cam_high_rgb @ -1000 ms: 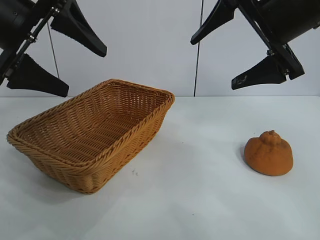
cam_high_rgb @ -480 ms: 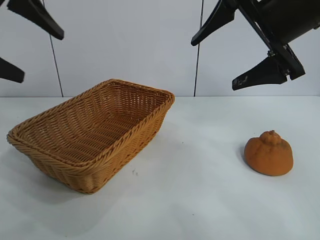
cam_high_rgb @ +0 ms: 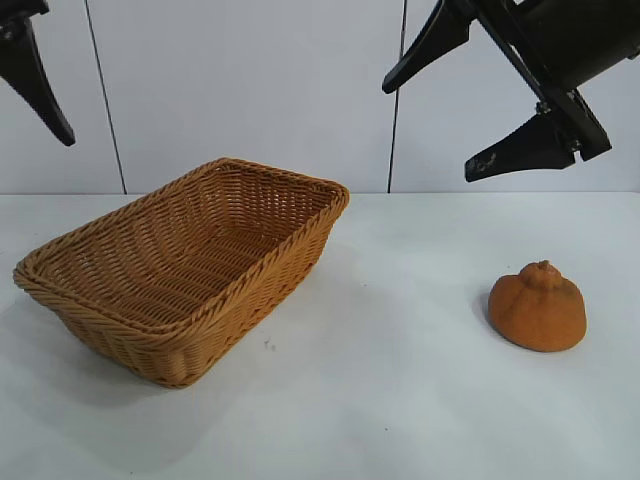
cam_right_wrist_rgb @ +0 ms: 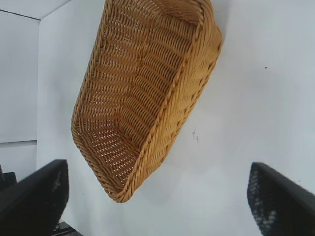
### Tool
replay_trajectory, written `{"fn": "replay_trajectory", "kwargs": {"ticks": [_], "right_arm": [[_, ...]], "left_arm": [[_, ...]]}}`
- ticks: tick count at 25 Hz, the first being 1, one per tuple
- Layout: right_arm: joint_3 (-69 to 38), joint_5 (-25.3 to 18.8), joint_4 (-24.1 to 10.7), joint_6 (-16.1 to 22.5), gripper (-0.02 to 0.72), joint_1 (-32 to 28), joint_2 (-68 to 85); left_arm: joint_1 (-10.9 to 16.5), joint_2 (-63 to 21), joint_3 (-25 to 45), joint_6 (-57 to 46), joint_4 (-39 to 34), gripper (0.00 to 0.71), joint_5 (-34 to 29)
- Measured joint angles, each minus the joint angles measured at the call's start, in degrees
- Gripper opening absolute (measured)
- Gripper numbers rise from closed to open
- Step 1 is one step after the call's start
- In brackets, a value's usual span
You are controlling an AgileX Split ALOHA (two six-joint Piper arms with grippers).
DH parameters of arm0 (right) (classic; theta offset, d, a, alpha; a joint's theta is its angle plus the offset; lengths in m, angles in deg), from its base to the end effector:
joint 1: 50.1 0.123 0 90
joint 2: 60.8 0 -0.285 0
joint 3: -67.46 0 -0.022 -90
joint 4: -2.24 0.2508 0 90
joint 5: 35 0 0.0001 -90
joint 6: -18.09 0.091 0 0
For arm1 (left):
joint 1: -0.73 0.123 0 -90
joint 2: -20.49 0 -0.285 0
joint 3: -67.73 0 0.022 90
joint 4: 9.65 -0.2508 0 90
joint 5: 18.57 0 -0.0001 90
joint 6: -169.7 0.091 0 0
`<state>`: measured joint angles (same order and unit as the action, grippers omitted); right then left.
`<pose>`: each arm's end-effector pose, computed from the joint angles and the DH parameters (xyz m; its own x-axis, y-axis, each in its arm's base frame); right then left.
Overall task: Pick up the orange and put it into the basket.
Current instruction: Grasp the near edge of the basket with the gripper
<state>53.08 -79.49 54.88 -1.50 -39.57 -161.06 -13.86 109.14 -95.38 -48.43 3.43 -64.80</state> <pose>0.3158 0.1103 0.2566 -0.9268 0.1641 -0.3377 -0.1017 0.7559 0.6467 0.2713 -0.0860 0.2833 -0.8133 -0.5370 -0.2238 -0.4011 0.7963 -0.4529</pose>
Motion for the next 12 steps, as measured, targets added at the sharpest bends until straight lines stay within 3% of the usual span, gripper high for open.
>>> {"fn": "replay_trajectory", "kwargs": {"ticks": [2,6,12], "right_arm": [[0.0,0.0,0.0,0.0,0.674,0.0,0.0],[0.0,-0.1,0.0,0.0,0.674,0.0,0.0],[0.0,-0.2,0.0,0.0,0.674,0.0,0.0]], "left_arm": [[-2.1,0.0,0.0,-8.0,-2.7,0.615,2.3],[-2.6,0.8,0.0,-19.3,-9.1,0.615,3.8],[-2.6,7.2,0.0,-21.3,-6.4,0.615,4.0]]}}
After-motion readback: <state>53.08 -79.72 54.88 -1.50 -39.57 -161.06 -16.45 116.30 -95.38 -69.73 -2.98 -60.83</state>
